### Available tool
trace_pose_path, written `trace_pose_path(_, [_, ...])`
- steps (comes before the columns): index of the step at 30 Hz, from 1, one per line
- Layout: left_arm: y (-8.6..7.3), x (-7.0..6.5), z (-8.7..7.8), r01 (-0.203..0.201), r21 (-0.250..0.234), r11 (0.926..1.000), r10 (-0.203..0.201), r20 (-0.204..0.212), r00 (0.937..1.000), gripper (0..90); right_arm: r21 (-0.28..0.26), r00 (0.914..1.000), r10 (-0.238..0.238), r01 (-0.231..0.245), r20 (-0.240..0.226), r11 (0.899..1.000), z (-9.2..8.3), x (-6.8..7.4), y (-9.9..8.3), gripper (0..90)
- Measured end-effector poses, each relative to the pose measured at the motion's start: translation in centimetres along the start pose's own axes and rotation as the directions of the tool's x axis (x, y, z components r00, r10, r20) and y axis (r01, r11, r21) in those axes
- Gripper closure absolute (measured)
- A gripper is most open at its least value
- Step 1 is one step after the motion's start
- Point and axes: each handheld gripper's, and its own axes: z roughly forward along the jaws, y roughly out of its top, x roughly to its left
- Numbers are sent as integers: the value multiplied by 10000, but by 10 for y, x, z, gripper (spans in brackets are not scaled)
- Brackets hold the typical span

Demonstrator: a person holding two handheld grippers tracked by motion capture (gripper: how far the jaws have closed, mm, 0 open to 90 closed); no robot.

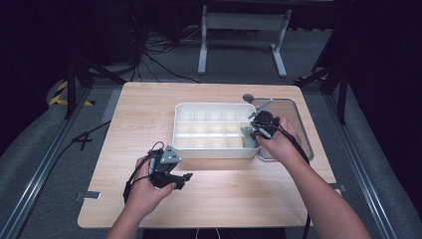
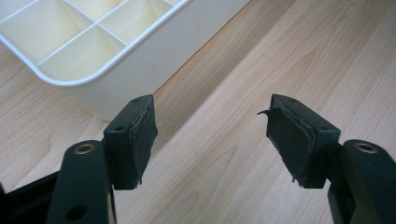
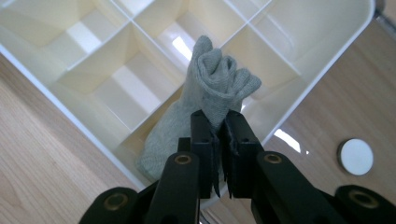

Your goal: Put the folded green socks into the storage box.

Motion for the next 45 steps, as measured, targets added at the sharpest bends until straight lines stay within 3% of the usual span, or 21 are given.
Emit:
trace_pose_path(10, [0, -1, 2, -34, 54, 10000, 34, 65, 10000, 337, 999, 9986, -205, 252, -484, 9947, 16, 6, 2, 840])
trace_pose_path(19, [2, -4, 4, -181, 81, 9998, 180, 82, 9998, 334, 1647, 9957, 276, -127, -887, 9863, 31, 4, 5, 839])
trace_pose_path(26, [2, -4, 4, -208, 81, 9998, 208, 72, 9998, 332, 2222, 9964, 299, -116, -789, 9749, 44, 5, 6, 838])
trace_pose_path(31, [2, -3, 4, -171, 81, 9998, 170, 92, 9998, 332, 2045, 9957, 166, 25, -916, 9789, 42, 4, 4, 821])
trace_pose_path(33, [2, -3, 5, -144, 81, 9999, 143, 127, 9998, 331, 1821, 9939, 81, 121, -1099, 9832, 32, 3, 3, 725])
trace_pose_path(34, [2, -3, 5, -147, 77, 9999, 146, 144, 9998, 331, 1821, 9939, 81, 121, -1099, 9832, 32, 3, 3, 725])
trace_pose_path(36, [2, -4, 5, -153, 109, 9998, 151, 129, 9998, 330, 1297, 9897, 266, -82, -1409, 9915, 16, -2, 1, 634])
trace_pose_path(40, [2, -4, 5, -141, 59, 9999, 140, 147, 9998, 328, 412, 9929, 245, -198, -1161, 9990, -5, -3, 8, 538])
trace_pose_path(43, [3, -5, 5, -234, 98, 9997, 232, 132, 9996, 326, 234, 9937, 118, -92, -1113, 9997, -6, -1, 12, 518])
trace_pose_path(45, [4, -6, 6, -232, 88, 9997, 230, 174, 9996, 324, 302, 9951, 17, 13, -986, 9995, 6, 2, 18, 505])
